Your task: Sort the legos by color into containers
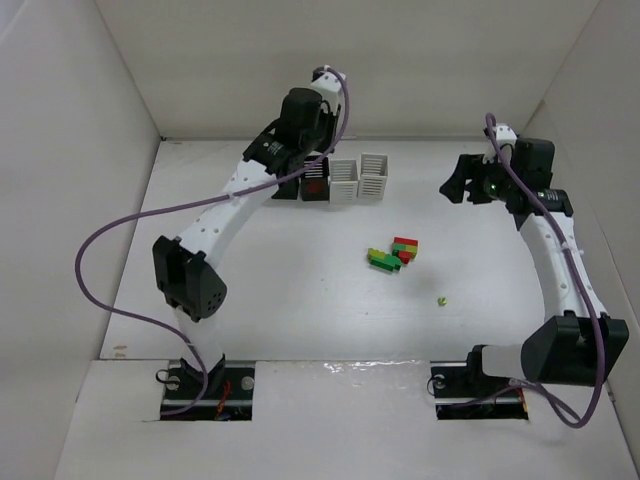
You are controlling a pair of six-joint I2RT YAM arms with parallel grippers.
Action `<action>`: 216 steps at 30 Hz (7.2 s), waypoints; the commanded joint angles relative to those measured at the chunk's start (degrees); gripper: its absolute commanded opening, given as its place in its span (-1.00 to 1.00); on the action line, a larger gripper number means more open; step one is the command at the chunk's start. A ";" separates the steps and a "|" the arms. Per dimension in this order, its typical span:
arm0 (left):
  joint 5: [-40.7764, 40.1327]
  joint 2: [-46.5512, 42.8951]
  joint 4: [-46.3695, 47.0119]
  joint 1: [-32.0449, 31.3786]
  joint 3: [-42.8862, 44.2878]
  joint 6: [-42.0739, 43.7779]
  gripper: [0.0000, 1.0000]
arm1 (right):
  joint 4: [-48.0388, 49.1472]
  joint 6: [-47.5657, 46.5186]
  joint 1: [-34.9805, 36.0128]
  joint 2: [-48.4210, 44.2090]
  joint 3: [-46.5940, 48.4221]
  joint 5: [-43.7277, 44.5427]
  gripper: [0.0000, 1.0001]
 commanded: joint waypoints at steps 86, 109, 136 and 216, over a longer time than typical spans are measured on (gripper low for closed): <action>10.36 -25.02 9.10 23.97 -29.25 -4.77 0.70 | -28.64 -84.21 16.90 -6.56 -27.04 6.53 -0.04; 10.97 -22.30 9.63 23.97 -28.11 -4.77 0.71 | -19.49 -76.30 18.57 -0.24 -28.97 8.11 0.02; 11.50 -19.04 9.63 23.97 -26.00 -4.77 0.73 | -15.28 -78.59 18.74 4.78 -30.73 13.73 -0.23; 11.15 -12.63 7.96 29.16 -21.61 -4.07 1.00 | 11.54 -12.67 26.92 55.23 48.99 -1.20 -0.32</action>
